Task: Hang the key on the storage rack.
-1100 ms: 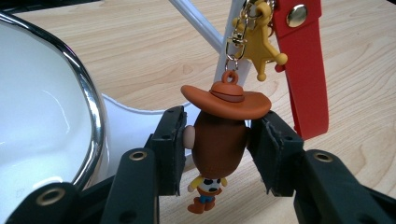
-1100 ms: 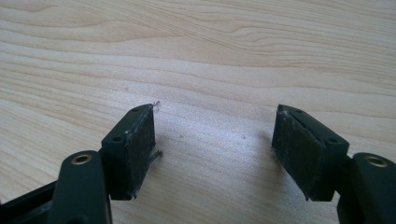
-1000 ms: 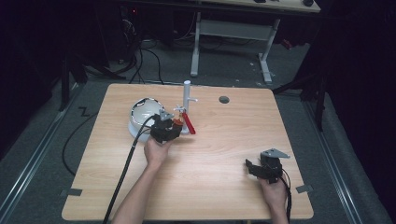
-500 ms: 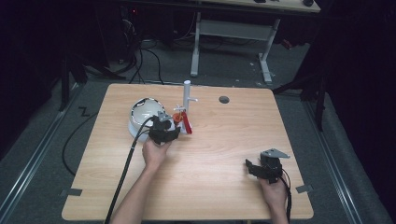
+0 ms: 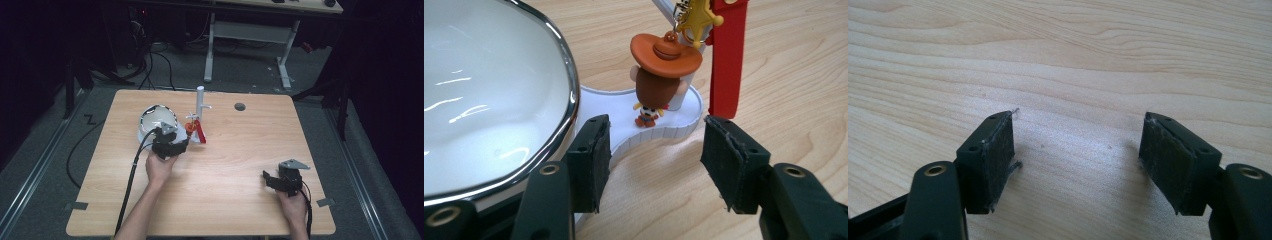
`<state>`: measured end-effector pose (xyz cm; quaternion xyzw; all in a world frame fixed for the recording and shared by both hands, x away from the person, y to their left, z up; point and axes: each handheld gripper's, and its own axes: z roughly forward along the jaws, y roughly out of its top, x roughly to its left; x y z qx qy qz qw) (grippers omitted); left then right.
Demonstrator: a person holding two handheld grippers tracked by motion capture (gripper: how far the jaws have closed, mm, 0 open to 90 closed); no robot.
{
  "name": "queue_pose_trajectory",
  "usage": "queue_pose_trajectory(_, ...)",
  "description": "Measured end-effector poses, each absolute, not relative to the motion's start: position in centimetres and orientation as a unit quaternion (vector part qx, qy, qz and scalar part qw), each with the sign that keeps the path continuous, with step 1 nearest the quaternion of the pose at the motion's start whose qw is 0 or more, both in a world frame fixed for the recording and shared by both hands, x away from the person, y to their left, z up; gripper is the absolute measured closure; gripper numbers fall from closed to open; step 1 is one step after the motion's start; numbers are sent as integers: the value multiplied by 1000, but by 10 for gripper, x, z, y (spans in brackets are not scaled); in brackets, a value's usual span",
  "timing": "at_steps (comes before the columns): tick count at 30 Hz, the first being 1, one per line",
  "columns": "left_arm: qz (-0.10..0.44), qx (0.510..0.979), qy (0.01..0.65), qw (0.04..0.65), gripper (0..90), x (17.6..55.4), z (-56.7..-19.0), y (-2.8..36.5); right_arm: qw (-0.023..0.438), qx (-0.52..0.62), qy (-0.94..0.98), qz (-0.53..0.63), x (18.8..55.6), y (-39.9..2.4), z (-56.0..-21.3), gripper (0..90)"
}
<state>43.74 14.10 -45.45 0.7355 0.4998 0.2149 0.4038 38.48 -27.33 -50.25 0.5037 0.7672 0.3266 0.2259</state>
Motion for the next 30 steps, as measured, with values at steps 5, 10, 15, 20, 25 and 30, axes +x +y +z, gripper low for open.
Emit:
queue_pose_trajectory(5,216,739,496,402,437,428,-448,148,226,503,768,327,385,-273,-502,306)
queue_pose_trajectory(10,220,737,490,411,430,419,-441,151,225,503,768,327,385,-273,-502,306)
queue_pose_trajectory(15,215,725,497,426,427,411,-440,161,226,503,768,327,385,-273,-502,306)
queue_pose_trajectory(20,218,717,504,430,423,404,-439,171,226,503,768,327,385,-273,-502,306)
queue_pose_trajectory(25,223,712,508,430,414,396,-438,179,226,503,768,327,385,-273,-502,306)
queue_pose_trajectory(30,230,705,514,431,407,389,-438,191,226,503,768,327,385,-273,-502,306)
